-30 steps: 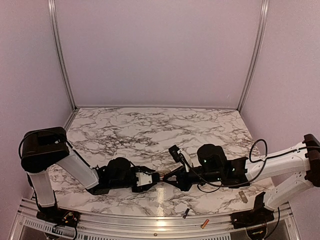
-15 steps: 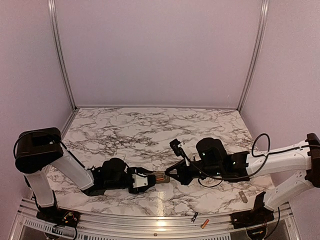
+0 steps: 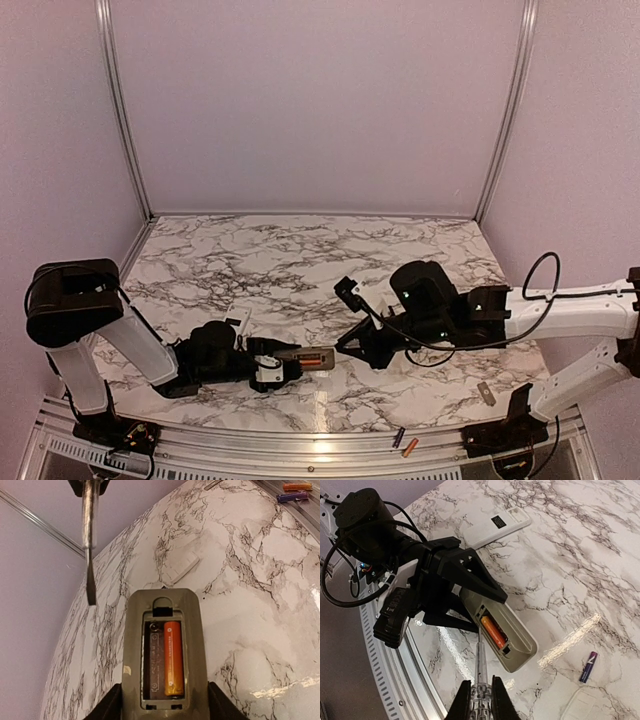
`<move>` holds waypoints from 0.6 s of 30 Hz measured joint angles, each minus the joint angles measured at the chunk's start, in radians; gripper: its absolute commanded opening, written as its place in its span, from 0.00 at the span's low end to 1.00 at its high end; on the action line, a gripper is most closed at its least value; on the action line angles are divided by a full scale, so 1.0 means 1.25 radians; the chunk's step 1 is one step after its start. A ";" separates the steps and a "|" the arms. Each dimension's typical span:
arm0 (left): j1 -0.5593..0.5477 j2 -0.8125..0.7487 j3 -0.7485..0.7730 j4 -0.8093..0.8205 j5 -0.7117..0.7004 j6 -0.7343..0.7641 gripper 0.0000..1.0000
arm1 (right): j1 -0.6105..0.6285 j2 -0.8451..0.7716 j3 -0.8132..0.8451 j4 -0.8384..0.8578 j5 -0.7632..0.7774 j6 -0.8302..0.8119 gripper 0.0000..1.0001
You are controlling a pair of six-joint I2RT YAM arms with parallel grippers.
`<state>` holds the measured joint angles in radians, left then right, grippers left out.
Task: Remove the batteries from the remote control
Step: Remove the battery from the remote control without the battery cover.
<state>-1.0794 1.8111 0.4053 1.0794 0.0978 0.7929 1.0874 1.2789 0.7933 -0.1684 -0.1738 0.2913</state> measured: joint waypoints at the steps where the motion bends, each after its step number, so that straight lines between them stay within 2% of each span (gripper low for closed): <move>1: 0.000 -0.003 0.000 -0.001 0.001 0.002 0.00 | 0.002 -0.001 0.005 -0.011 -0.001 -0.010 0.00; 18: -0.005 -0.022 0.045 -0.142 -0.014 0.103 0.00 | 0.017 -0.001 0.054 -0.149 0.001 -0.186 0.00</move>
<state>-1.0851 1.7832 0.4610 0.9016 0.0807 0.9222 1.1088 1.2774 0.8612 -0.3542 -0.1730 0.0589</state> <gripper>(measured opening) 0.518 0.093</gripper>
